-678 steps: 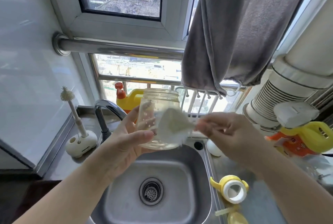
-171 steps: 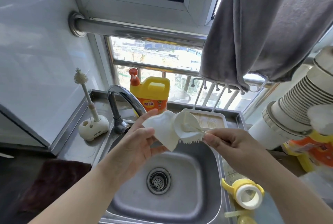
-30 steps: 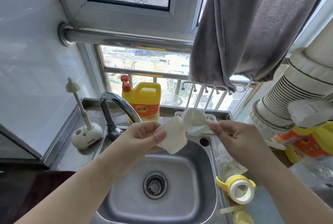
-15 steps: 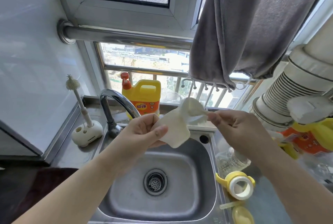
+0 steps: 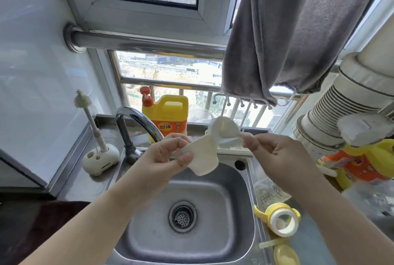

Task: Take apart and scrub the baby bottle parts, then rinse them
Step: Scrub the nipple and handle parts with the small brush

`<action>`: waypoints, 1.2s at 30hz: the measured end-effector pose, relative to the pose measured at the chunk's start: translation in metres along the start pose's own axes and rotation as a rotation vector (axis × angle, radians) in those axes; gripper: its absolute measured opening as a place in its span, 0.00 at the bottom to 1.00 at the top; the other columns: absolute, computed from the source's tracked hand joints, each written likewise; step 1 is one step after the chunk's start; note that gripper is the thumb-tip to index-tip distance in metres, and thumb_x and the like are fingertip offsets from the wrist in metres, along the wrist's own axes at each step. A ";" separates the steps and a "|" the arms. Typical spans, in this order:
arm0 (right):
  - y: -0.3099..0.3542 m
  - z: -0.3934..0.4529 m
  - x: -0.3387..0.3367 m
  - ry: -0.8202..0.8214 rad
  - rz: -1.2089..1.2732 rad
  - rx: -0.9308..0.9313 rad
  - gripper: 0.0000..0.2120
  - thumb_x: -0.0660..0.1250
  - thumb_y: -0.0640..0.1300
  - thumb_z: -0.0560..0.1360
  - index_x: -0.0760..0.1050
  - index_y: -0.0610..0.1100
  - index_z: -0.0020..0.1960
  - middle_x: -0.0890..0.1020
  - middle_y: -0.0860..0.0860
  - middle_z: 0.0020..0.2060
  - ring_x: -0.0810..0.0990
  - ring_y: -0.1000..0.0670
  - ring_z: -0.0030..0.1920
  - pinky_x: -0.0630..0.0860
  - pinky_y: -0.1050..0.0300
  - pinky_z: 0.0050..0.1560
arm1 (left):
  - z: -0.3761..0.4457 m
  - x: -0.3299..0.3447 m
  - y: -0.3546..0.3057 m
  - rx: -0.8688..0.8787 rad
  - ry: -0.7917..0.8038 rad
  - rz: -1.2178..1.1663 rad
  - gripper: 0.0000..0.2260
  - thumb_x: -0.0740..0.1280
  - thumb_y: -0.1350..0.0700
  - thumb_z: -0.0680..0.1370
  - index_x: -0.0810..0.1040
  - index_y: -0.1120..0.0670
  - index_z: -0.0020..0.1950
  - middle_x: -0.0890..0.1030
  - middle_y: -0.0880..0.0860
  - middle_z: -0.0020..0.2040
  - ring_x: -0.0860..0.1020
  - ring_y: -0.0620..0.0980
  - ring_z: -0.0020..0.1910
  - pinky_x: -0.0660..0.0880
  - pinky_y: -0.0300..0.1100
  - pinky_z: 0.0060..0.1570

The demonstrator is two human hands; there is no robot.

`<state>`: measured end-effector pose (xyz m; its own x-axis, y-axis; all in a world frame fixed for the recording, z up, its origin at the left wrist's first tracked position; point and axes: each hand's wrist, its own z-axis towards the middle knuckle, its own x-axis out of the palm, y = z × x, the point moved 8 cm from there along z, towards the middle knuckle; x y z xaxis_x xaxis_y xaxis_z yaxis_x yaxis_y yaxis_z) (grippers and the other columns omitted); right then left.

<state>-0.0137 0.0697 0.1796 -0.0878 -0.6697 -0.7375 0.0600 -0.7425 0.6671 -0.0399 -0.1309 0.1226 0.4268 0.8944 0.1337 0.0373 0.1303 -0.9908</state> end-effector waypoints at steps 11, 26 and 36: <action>0.003 -0.004 0.011 0.070 -0.002 -0.108 0.21 0.58 0.69 0.72 0.81 0.56 0.39 0.78 0.55 0.26 0.73 0.57 0.27 0.65 0.68 0.31 | -0.001 -0.001 0.004 -0.140 -0.021 -0.294 0.13 0.79 0.50 0.62 0.84 0.55 0.41 0.83 0.55 0.43 0.82 0.51 0.43 0.80 0.42 0.42; -0.004 -0.005 0.019 0.045 -0.021 -0.105 0.23 0.55 0.71 0.71 0.81 0.57 0.42 0.78 0.52 0.28 0.72 0.55 0.28 0.62 0.64 0.36 | -0.001 0.002 0.004 -0.199 -0.076 -0.229 0.09 0.66 0.57 0.70 0.75 0.63 0.45 0.80 0.59 0.44 0.81 0.56 0.43 0.81 0.43 0.36; -0.014 0.003 0.005 -0.030 0.004 0.038 0.19 0.55 0.67 0.71 0.79 0.58 0.39 0.81 0.51 0.29 0.75 0.56 0.28 0.69 0.62 0.35 | 0.001 0.002 0.000 -0.117 0.011 -0.083 0.06 0.67 0.58 0.75 0.79 0.60 0.45 0.83 0.55 0.43 0.82 0.52 0.49 0.79 0.44 0.53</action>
<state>-0.0178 0.0770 0.1671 -0.1170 -0.6713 -0.7319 0.0227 -0.7385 0.6738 -0.0401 -0.1280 0.1226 0.4279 0.8777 0.2157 0.1778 0.1523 -0.9722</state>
